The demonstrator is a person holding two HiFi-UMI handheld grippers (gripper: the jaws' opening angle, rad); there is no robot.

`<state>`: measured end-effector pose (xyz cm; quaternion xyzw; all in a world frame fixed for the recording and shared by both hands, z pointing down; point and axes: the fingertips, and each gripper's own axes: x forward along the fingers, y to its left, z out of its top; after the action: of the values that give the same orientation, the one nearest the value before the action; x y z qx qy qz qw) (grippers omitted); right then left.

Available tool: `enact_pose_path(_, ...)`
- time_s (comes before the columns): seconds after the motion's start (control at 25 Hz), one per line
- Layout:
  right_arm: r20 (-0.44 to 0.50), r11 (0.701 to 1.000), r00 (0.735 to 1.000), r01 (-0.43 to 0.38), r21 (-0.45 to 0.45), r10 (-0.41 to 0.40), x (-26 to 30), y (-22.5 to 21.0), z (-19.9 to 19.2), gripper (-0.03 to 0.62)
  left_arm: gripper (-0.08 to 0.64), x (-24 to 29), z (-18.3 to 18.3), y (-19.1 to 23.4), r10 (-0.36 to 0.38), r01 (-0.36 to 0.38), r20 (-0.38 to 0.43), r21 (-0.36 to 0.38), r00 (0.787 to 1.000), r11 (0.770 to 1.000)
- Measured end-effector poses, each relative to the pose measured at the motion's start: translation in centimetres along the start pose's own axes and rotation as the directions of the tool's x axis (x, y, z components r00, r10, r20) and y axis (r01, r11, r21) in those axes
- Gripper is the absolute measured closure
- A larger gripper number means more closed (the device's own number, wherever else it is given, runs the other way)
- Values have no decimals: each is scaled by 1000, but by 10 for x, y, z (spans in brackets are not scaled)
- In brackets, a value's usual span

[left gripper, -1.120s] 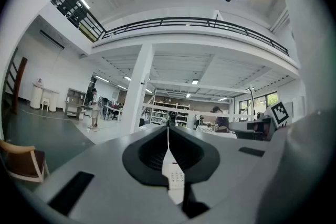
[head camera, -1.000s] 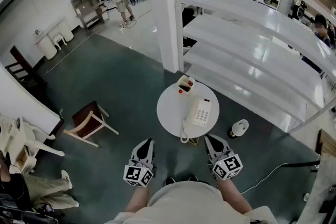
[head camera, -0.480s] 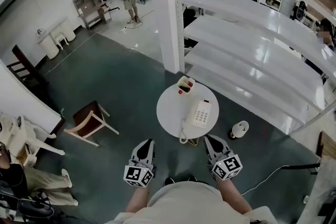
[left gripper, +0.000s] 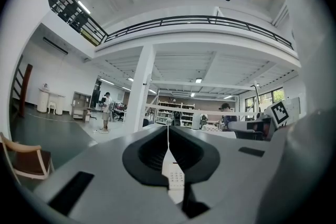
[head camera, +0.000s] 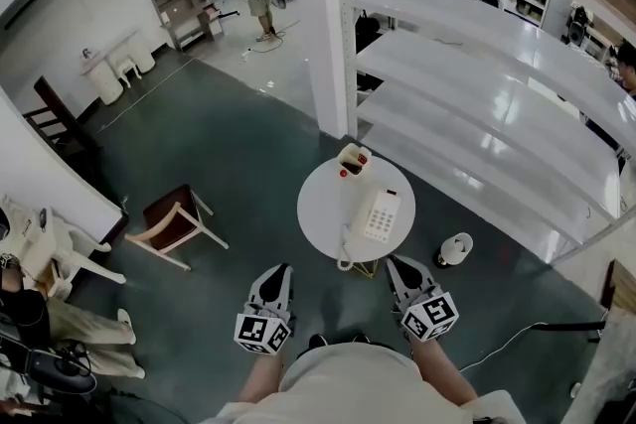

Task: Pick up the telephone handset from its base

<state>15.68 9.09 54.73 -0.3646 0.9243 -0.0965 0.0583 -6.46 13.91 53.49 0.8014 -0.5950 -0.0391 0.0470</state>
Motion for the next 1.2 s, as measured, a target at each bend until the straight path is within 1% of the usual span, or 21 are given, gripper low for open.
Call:
enact_pose_path(0.16,-3,1000,1000,-27,0,27,-4,-3,2,584,538,-4,0,-8,24,-24,4,-3,1000,1000)
enact_pose_path(0.36,-6,999,999,-41,6,41,-6,-7,1,584,538,-7,-1,-13,42,-42,12,-7,999,999)
enact_pose_path(0.56,-10,997,997,-73,12,73,4,-4,-3,584,538,-7,-5,-8,54,-54,6,-12,999,998)
enact_pose_path(0.68,-16,997,997,-75,8,75,12,-7,-3,584,538,1,-6,-3,50,-50,8,-14,999,999)
enact_pose_path(0.96,-26,999,998,-53,-2,53,55,-24,-11,584,538,37,-12,34,31,-31,13,-21,999,999)
enact_pose_path(1.2,-21,1000,1000,-1,-11,0,111,-43,-11,584,538,84,-9,80,-17,17,14,-28,1000,999)
